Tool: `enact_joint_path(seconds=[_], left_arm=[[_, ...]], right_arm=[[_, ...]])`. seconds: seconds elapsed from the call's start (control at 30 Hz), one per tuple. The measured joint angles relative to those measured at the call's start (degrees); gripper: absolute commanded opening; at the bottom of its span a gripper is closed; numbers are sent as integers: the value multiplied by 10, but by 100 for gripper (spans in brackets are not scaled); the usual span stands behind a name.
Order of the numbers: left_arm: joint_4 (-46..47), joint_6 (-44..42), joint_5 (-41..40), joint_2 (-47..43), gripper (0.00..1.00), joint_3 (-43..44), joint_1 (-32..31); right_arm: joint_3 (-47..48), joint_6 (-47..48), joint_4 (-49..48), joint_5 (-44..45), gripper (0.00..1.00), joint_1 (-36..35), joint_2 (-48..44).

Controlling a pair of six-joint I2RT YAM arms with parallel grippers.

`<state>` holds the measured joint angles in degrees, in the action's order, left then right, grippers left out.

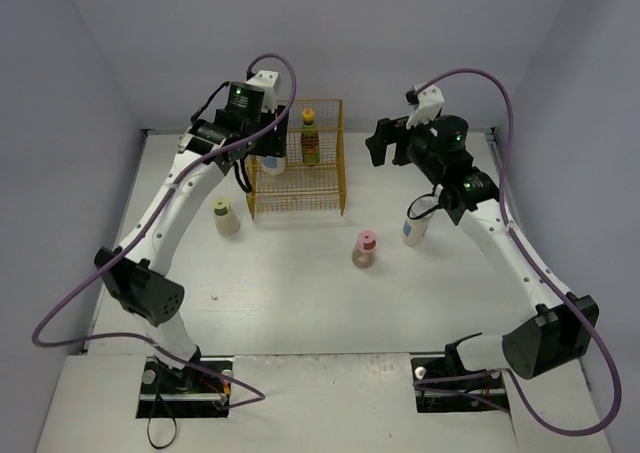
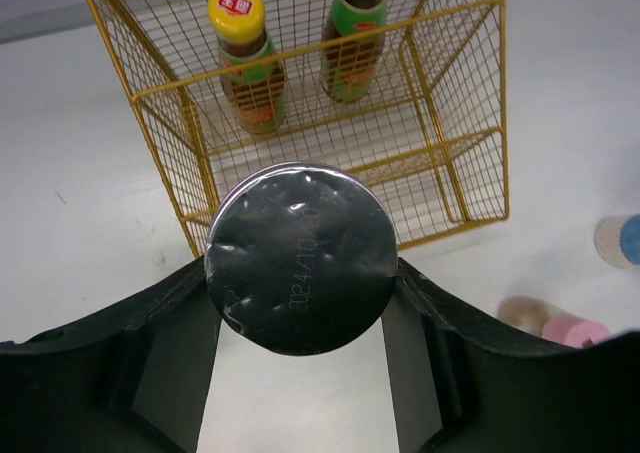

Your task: Organize the condiment bottles

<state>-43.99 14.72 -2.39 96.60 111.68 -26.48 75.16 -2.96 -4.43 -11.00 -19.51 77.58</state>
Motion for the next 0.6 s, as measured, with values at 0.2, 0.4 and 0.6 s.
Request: enact_joint_path(seconds=[0.2, 0.4, 0.6], left_arm=[[-7, -15, -9, 104, 10, 97, 18], [-5, -22, -11, 146, 10, 133, 30], [2, -23, -11, 151, 11, 134, 37]], right_arm=[[-40, -3, 15, 0, 86, 8, -29], [-62, -4, 28, 1, 86, 12, -48], [-66, -5, 34, 4, 87, 16, -64]])
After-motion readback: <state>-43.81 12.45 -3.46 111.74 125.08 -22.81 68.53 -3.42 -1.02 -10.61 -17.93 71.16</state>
